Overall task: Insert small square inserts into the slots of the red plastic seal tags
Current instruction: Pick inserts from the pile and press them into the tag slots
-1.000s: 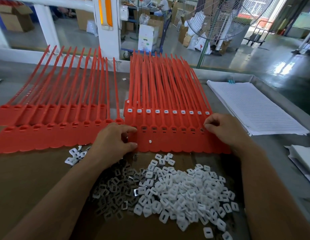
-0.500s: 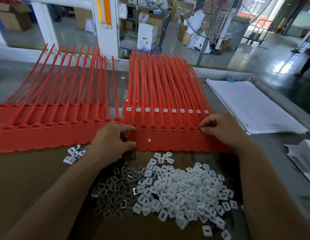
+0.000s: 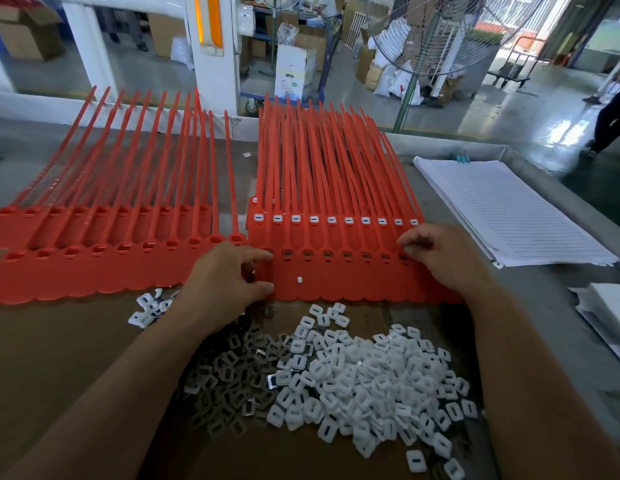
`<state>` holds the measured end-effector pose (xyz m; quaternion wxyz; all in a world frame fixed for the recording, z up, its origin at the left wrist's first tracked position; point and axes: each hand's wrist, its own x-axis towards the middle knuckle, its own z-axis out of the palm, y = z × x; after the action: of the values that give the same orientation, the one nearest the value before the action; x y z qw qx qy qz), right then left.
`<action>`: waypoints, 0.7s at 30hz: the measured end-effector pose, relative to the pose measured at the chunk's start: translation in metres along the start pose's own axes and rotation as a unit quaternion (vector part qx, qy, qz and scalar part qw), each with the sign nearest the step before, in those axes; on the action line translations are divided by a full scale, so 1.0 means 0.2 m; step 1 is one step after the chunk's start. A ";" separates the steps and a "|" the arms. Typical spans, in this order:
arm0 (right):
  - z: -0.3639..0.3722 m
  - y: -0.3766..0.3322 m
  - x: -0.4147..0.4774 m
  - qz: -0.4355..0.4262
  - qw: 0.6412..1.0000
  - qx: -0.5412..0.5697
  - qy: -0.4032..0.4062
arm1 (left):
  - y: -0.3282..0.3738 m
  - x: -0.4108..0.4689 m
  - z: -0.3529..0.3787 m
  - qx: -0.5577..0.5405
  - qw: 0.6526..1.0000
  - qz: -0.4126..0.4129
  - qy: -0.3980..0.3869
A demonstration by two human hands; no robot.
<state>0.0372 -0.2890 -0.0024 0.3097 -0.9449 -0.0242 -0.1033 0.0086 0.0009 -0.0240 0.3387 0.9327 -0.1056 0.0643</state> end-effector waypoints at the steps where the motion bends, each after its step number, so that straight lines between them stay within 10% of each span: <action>1: 0.00 0.00 0.00 -0.003 1.000 -0.002 0.010 | 0.00 0.00 0.00 0.000 1.000 0.000 0.000; 7: -0.05 -0.16 -0.04 -0.047 0.996 0.064 0.031 | 0.01 0.00 -0.01 0.002 1.000 0.002 -0.002; 21: 0.26 -0.59 -0.25 -0.262 0.924 -0.016 -0.279 | 0.02 0.00 -0.01 0.015 1.000 -0.014 -0.006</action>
<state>-0.0150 -0.1618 0.0150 0.2370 -0.9002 -0.3548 0.0871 0.0080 -0.0019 -0.0202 0.3252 0.9394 -0.0935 0.0551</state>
